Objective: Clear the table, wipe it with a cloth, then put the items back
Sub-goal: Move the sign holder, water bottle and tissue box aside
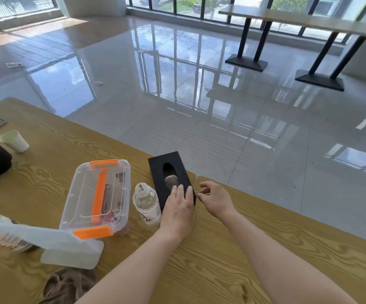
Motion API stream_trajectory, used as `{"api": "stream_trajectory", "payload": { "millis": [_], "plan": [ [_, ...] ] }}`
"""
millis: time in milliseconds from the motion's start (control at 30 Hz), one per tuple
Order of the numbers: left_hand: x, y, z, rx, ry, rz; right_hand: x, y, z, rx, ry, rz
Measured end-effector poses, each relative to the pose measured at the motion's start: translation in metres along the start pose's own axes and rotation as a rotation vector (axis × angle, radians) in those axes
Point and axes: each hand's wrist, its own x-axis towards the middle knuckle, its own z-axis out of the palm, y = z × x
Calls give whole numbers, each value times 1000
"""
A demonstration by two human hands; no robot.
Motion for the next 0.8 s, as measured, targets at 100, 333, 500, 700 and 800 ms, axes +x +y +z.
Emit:
{"api": "stream_trajectory", "payload": {
  "millis": [100,333,500,700,800],
  "plan": [
    [-25,2,-2,22,-3,41,-25,4,-4,-2,-12,-9],
    [-110,-7,0,152,0,18,-90,9,5,-32,-63,-94],
    [-161,-21,-1,192,-6,-64,-128,3,19,-117,-105,-182],
    [-209,-49,1,205,-29,-132,-164,-13,46,-144,-177,-220],
    [-231,-81,-1,217,-13,-181,-177,-26,65,-131,-204,-228]
  ]
}}
